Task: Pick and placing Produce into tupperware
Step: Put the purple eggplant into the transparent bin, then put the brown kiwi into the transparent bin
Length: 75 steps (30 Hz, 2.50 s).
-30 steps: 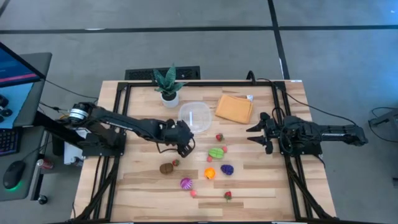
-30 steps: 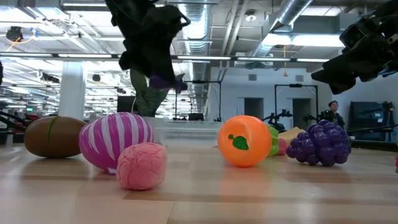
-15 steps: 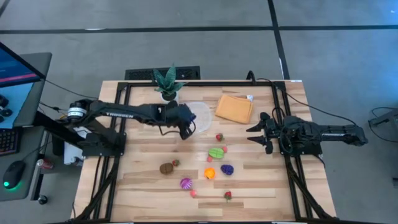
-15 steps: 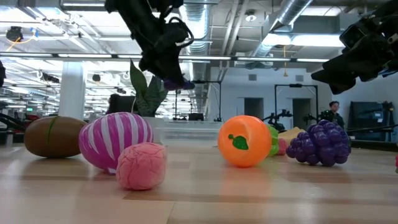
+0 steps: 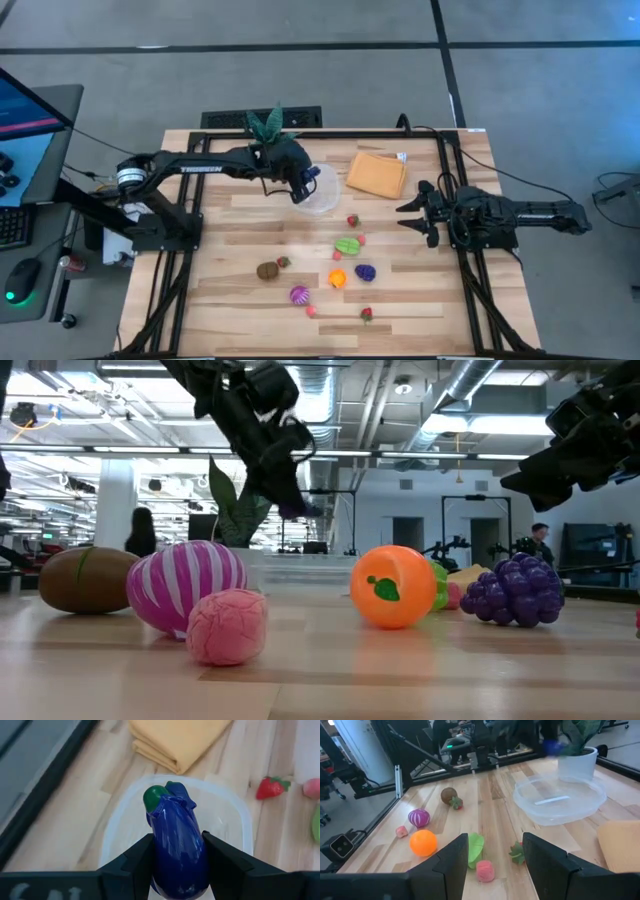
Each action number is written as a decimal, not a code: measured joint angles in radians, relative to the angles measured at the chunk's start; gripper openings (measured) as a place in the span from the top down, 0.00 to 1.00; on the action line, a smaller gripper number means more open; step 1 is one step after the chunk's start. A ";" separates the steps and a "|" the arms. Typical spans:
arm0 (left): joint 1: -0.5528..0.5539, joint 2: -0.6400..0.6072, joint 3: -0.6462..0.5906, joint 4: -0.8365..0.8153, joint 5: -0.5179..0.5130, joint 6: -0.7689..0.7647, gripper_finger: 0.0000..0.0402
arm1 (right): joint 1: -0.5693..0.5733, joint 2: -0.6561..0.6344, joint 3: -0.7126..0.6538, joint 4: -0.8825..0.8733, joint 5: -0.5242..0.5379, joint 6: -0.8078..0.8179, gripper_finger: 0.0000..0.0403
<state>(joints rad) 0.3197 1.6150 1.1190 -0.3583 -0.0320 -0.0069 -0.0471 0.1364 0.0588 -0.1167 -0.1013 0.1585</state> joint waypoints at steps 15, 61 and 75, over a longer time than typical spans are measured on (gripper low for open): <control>0.021 0.139 -0.002 0.065 0.001 0.023 0.64 | -0.001 0.001 0.000 0.012 0.023 -0.001 0.47; -0.268 -0.175 -0.011 -0.240 -0.062 0.030 0.50 | 0.001 0.001 0.000 0.043 0.022 -0.039 0.47; -0.636 -0.213 -0.012 -0.457 -0.301 -0.284 0.50 | 0.001 0.001 0.000 0.049 0.020 -0.054 0.53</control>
<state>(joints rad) -0.3162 1.4020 1.1071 -0.8148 -0.3330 -0.2907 -0.0460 0.1371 0.0589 -0.0677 -0.0814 0.1047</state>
